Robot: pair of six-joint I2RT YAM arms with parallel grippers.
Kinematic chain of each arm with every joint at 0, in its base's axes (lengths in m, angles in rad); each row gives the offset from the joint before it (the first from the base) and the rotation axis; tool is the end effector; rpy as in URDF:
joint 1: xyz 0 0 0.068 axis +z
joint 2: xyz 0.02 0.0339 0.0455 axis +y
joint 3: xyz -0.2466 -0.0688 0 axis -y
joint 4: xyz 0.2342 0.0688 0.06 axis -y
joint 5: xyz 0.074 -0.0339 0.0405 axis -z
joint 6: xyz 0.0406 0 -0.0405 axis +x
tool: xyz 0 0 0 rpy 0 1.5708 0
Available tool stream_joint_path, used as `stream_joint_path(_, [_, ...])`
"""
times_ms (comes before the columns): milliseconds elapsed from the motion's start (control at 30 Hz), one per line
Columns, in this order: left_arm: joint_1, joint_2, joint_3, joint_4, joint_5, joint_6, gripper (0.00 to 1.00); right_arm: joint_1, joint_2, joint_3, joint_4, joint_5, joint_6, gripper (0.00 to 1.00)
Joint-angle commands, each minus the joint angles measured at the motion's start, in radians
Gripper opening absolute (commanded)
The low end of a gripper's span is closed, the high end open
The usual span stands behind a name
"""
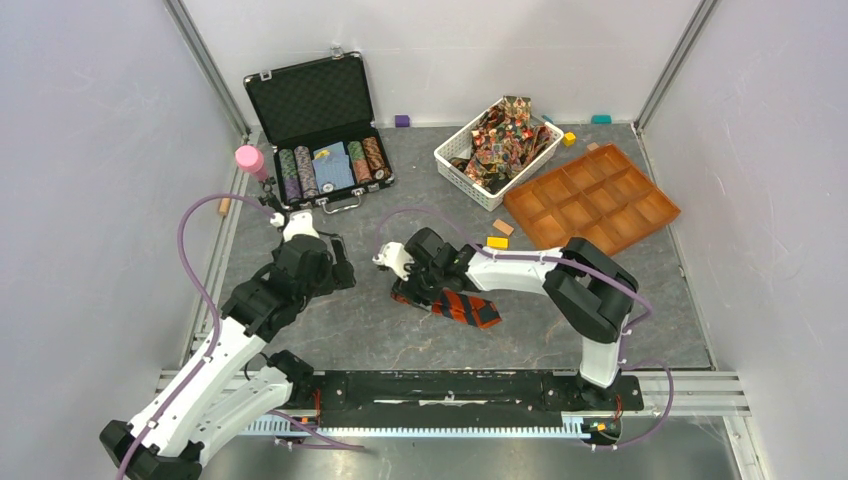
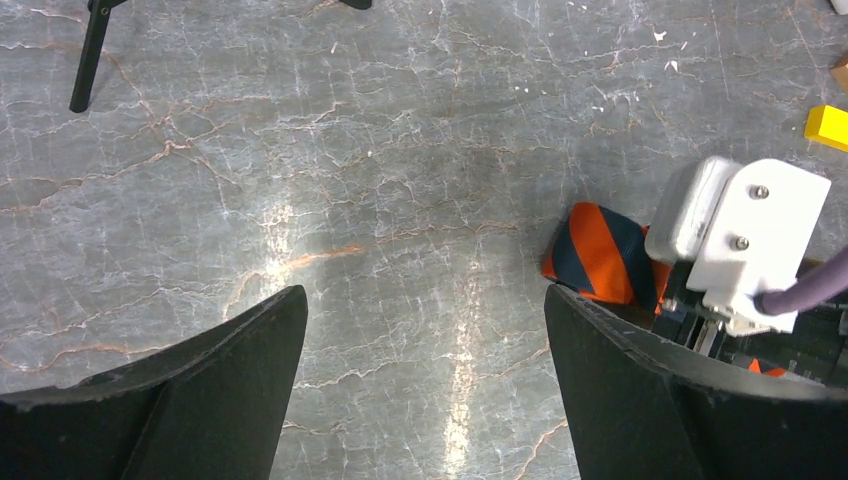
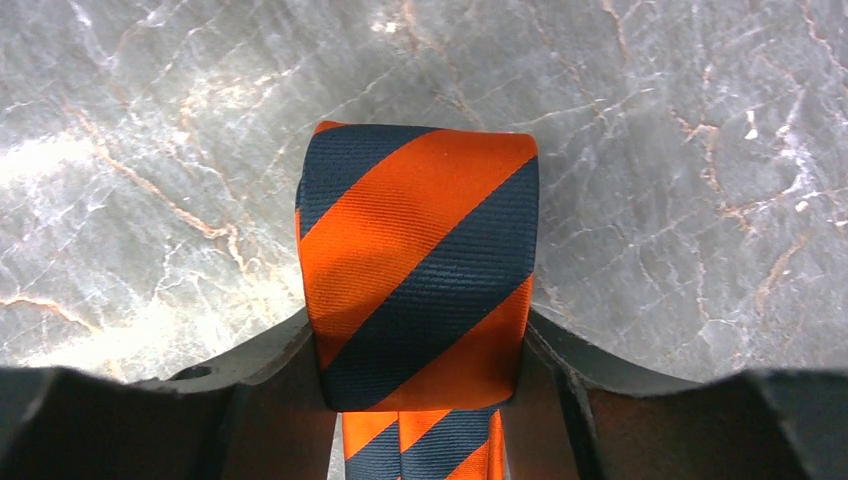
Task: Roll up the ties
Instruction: Roll the tie at the center of the board.
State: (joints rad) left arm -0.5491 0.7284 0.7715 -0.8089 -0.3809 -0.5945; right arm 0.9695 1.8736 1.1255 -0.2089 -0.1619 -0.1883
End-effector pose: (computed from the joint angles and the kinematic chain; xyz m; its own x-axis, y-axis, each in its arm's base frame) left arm 0.1340 -0.0643 0.2703 -0.6331 -0.2222 -0.7415 -0.1191 0.9745 -0.1903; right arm 0.2049 0.3102 0.1403 -0.2921 -0.7524 -0.5905 -0.9376 0.3471 0.0216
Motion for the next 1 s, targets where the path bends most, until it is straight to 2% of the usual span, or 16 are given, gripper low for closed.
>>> stream_joint_path(0, [0.006, 0.001, -0.014, 0.05, 0.036, 0.015, 0.94, 0.034, -0.008, -0.069, -0.047, -0.028, -0.01, 0.59])
stream_joint_path(400, [0.006, -0.005, -0.172, 0.232, 0.191, -0.102, 0.93, 0.1, -0.068, -0.15, -0.029, -0.081, -0.079, 0.61])
stream_joint_path(533, [0.006, -0.002, -0.208, 0.282, 0.197, -0.124, 0.92, 0.101, -0.107, -0.168, 0.013, -0.061, -0.044, 0.79])
stream_joint_path(633, [0.005, -0.004, -0.214, 0.293, 0.195, -0.13, 0.92, 0.099, -0.153, -0.161, 0.044, -0.035, 0.013, 0.89])
stream_joint_path(733, [0.005, -0.014, -0.226, 0.309, 0.205, -0.133, 0.93, 0.089, -0.217, -0.159, 0.09, -0.018, 0.105, 0.95])
stream_joint_path(967, [0.006, -0.037, -0.294, 0.404, 0.288, -0.135, 0.93, 0.078, -0.392, -0.198, 0.124, 0.188, 0.474, 0.97])
